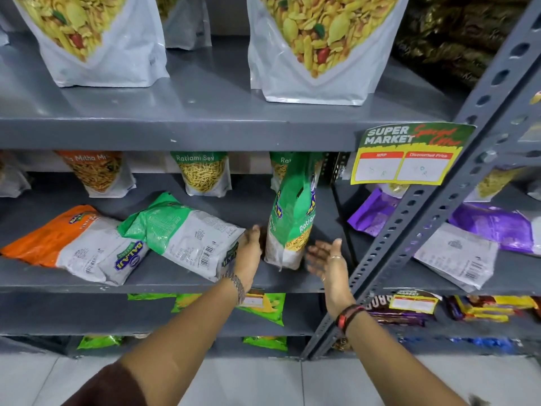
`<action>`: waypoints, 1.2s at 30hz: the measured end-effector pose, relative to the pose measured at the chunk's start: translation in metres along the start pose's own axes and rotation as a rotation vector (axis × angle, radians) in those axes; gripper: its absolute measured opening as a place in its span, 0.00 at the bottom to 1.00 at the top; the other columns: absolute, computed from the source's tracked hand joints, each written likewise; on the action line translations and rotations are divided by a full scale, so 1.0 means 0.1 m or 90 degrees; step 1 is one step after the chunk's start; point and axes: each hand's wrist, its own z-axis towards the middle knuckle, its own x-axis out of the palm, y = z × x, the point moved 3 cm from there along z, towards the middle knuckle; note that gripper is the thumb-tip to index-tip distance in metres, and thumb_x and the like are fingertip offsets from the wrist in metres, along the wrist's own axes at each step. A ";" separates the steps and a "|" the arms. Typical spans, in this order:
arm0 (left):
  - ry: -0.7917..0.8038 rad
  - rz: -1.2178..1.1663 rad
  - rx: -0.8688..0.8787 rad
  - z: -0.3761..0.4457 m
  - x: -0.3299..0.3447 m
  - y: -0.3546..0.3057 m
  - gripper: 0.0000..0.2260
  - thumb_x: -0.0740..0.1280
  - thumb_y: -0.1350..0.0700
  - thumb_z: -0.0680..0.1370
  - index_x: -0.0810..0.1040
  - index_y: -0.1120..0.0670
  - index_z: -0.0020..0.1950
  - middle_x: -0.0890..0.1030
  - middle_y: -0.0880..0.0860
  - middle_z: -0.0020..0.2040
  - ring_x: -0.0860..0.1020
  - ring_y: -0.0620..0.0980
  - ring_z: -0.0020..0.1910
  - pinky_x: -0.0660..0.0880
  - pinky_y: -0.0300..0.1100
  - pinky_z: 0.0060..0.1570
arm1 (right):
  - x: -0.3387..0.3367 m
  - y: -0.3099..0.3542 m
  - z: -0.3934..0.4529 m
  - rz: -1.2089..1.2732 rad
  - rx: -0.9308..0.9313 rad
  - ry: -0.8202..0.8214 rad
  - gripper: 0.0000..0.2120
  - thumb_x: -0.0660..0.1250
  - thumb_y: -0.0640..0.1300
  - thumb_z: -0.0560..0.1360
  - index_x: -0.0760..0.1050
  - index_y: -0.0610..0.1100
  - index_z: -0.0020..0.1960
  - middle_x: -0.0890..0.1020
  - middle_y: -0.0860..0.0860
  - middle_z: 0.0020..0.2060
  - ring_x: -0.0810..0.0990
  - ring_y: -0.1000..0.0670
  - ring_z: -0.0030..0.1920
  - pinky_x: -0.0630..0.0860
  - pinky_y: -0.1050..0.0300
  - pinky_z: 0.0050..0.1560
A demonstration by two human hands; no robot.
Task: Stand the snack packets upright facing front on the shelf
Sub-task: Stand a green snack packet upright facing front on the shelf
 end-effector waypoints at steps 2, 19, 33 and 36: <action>-0.028 0.022 0.048 -0.26 -0.02 0.10 0.23 0.53 0.48 0.81 0.63 0.57 0.73 0.65 0.55 0.74 0.64 0.52 0.73 0.57 0.50 0.75 | 0.01 0.21 0.11 0.026 0.000 -0.029 0.29 0.44 0.57 0.80 0.69 0.39 0.66 0.77 0.41 0.60 0.75 0.41 0.62 0.71 0.49 0.59; 0.070 -0.012 0.043 -0.35 0.21 0.14 0.27 0.43 0.37 0.78 0.60 0.46 0.74 0.64 0.46 0.75 0.60 0.43 0.74 0.52 0.47 0.76 | 0.11 0.26 0.11 0.080 0.022 0.050 0.29 0.39 0.58 0.79 0.66 0.46 0.69 0.72 0.49 0.69 0.71 0.49 0.66 0.62 0.49 0.69; 0.139 0.077 -0.009 -0.19 -0.02 0.20 0.21 0.54 0.49 0.80 0.64 0.57 0.70 0.71 0.56 0.66 0.71 0.54 0.67 0.68 0.46 0.64 | -0.06 -0.01 -0.15 -0.134 0.028 0.029 0.06 0.58 0.42 0.79 0.72 0.44 0.53 0.76 0.47 0.52 0.76 0.53 0.43 0.73 0.60 0.40; 0.213 0.165 -0.092 -0.34 -0.34 0.32 0.12 0.58 0.53 0.80 0.70 0.54 0.62 0.77 0.54 0.56 0.80 0.49 0.48 0.75 0.39 0.51 | 0.21 -0.02 -0.13 -0.224 -0.003 0.113 0.07 0.58 0.40 0.78 0.73 0.48 0.45 0.78 0.48 0.49 0.77 0.53 0.43 0.74 0.63 0.40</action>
